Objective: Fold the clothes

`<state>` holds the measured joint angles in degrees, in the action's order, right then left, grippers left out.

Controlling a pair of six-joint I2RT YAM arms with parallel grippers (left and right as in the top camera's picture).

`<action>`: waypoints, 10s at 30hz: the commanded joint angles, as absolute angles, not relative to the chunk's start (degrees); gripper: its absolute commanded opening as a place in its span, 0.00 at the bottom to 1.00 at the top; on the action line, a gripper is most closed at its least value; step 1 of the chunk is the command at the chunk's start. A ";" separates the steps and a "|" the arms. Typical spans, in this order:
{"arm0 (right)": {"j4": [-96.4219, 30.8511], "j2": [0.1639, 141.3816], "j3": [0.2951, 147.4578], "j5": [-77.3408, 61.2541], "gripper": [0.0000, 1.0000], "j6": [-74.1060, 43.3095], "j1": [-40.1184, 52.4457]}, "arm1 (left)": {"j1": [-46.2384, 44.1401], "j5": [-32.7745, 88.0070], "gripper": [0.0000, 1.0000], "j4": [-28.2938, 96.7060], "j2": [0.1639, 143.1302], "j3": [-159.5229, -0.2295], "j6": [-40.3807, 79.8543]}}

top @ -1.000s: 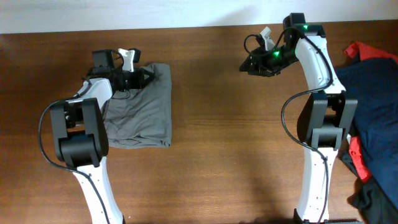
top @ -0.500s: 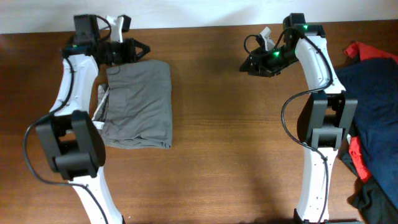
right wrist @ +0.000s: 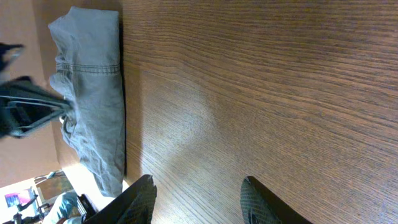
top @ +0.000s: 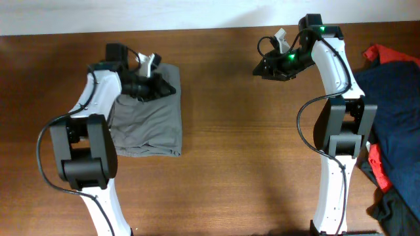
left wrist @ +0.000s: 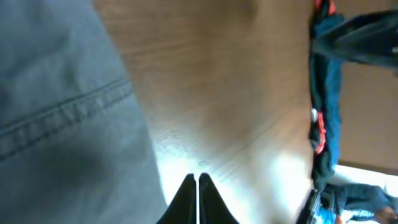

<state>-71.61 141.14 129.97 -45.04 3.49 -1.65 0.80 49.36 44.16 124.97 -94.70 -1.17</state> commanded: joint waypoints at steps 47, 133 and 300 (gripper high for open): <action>-71.66 139.96 130.76 -45.17 0.50 4.27 -1.39 | 1.15 49.93 0.07 53.23 120.64 -76.51 -6.74; -71.81 139.96 130.76 -44.31 0.50 5.58 -1.39 | 15.70 21.71 0.99 56.21 127.63 -93.78 -15.09; -77.25 139.96 130.76 -44.34 0.50 5.54 -1.39 | 14.11 0.08 0.24 -0.84 122.65 -97.51 20.03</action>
